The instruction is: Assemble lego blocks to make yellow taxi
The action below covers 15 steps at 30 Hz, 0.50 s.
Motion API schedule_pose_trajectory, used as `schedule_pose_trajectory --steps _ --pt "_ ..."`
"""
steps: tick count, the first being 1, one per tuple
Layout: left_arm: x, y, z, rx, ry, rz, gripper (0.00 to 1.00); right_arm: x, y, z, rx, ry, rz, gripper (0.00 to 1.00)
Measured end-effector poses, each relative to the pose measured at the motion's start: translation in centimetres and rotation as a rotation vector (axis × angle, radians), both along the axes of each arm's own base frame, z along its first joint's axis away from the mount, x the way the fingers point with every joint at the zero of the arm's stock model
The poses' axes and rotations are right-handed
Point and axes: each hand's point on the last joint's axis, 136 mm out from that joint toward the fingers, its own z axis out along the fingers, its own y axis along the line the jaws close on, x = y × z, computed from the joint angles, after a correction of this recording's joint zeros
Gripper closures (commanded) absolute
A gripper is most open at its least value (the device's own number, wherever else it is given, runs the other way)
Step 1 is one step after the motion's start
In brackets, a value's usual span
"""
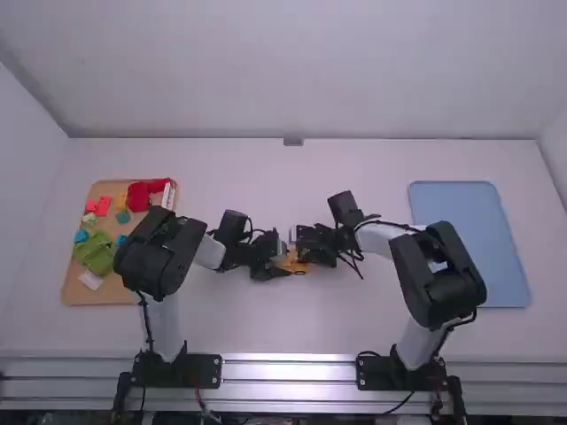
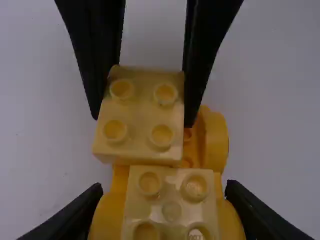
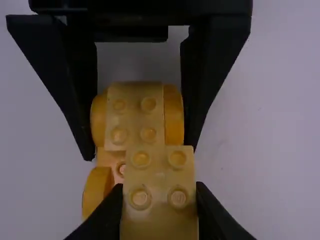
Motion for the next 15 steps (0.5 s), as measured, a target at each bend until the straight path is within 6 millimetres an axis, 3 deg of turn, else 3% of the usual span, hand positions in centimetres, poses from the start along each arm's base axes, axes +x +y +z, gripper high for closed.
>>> schedule_pose_trajectory --steps 5,15 --pt "0.3 0.0 0.0 0.004 -0.015 0.005 0.59 -1.3 -0.4 0.5 -0.012 0.045 0.022 1.00" --pt "0.3 0.0 0.0 0.005 -0.016 0.007 0.59 0.2 0.0 1.0 0.007 -0.031 -0.002 1.00"
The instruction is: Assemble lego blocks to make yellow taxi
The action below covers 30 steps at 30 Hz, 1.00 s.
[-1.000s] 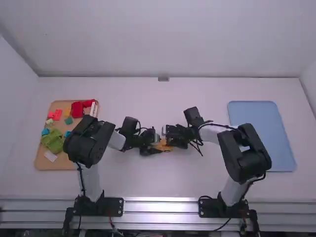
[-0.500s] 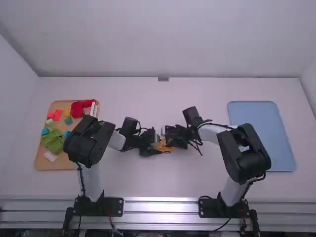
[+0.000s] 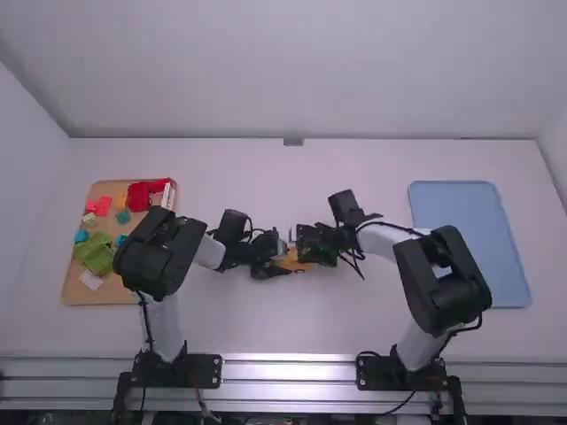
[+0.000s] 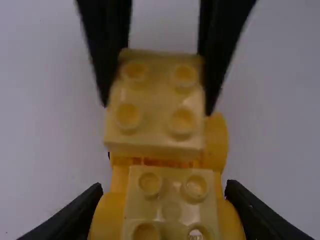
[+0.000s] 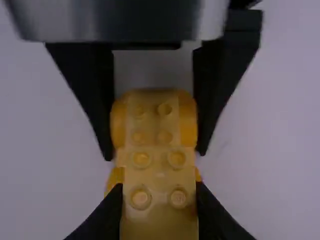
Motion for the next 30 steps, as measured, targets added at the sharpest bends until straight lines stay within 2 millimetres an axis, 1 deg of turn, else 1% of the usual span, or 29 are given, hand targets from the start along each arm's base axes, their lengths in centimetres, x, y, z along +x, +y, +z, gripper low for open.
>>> schedule_pose_trajectory --steps 3,6,16,25,26,27,28,29,30 --pt "0.0 0.0 0.0 0.000 0.000 0.000 0.59 0.3 0.1 -0.2 -0.001 -0.012 -0.019 1.00" --pt "0.0 0.0 0.0 0.000 0.001 0.000 0.59 -0.6 -0.1 -0.8 -0.016 0.009 -0.015 1.00" --pt "0.0 0.0 0.0 0.000 0.001 0.000 0.59 -0.9 -0.4 -0.9 -0.020 0.034 -0.018 1.00" --pt "0.0 0.0 0.0 -0.001 0.005 0.002 0.59 -1.0 0.0 -1.0 -0.043 0.017 -0.008 1.00" --pt "0.0 0.0 0.0 -0.001 0.005 0.002 0.59 -1.0 0.1 -1.0 -0.043 0.018 -0.009 0.96" --pt "0.0 0.0 0.0 -0.001 0.005 0.001 0.59 -1.0 0.1 -1.0 -0.042 0.018 -0.010 0.89" --pt "0.0 0.0 0.0 -0.001 0.005 0.002 0.59 -0.9 0.1 -1.0 -0.042 0.018 -0.010 0.75" --pt "0.0 0.0 0.0 -0.001 0.005 0.002 0.59 -0.9 0.1 -1.0 -0.042 0.018 -0.010 0.68" --pt "0.0 0.0 0.0 -0.001 0.005 0.002 0.59 -0.9 0.1 -1.0 -0.041 0.017 -0.010 0.64"
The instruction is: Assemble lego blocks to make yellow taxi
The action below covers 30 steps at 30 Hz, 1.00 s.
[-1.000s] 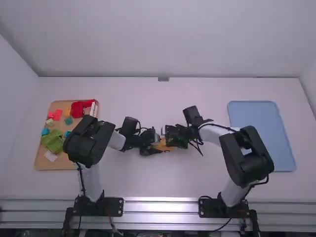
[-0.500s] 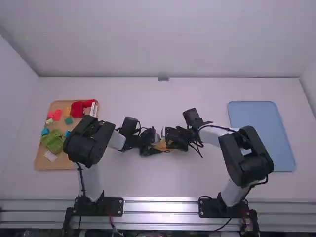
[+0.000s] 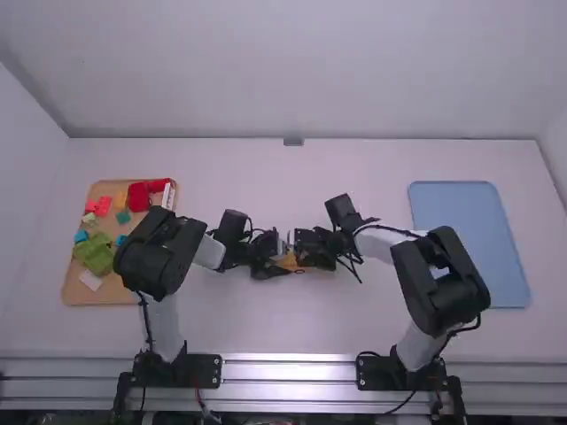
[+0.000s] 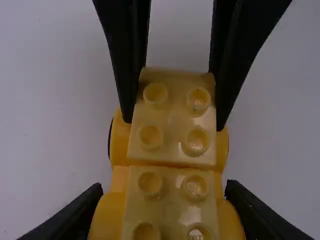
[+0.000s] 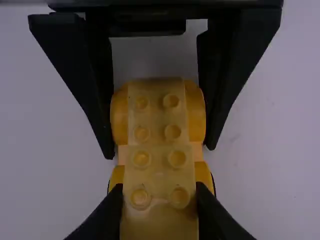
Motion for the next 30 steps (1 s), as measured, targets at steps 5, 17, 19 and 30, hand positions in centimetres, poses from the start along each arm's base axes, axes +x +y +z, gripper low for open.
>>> schedule_pose_trajectory --steps 5,17,19,30 --pt "0.0 0.0 0.0 0.000 0.000 0.000 0.59 0.0 0.0 0.0 -0.002 0.008 -0.007 0.56" --pt "0.0 0.0 0.0 0.001 -0.001 0.000 0.59 0.1 -1.7 4.5 0.095 0.004 0.001 1.00" --pt "0.0 0.0 0.0 0.000 -0.001 0.000 0.59 0.7 -2.4 4.8 0.124 0.003 -0.021 1.00" --pt "0.0 0.0 0.0 0.000 -0.002 0.001 0.59 0.1 -1.6 1.7 0.158 0.073 -0.021 1.00"
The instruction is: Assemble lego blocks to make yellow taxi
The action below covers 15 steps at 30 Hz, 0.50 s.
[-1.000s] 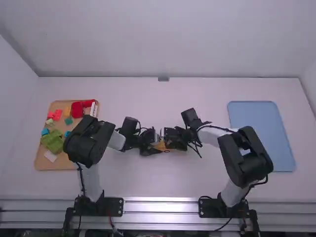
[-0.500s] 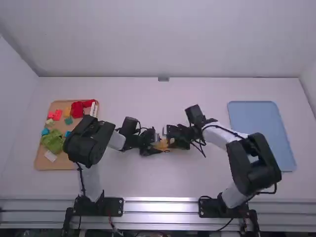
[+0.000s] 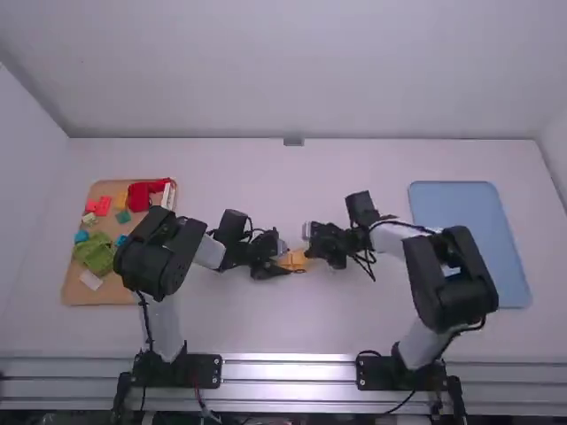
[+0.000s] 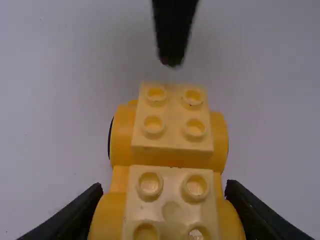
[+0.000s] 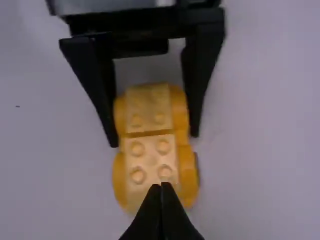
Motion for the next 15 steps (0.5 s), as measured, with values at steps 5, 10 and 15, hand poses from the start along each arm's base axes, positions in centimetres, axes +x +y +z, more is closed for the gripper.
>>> schedule_pose_trajectory --steps 5,10,15 --pt "0.0 0.0 0.0 0.000 0.000 0.000 0.59 -0.9 1.3 -0.4 -0.030 -0.006 0.035 1.00" --pt "0.0 0.0 0.0 0.000 0.001 0.000 0.60 -1.4 2.0 -0.6 -0.047 -0.016 0.060 1.00" --pt "0.0 0.0 0.0 0.001 0.004 0.000 0.62 -1.3 1.8 -0.6 -0.046 -0.010 0.052 1.00"
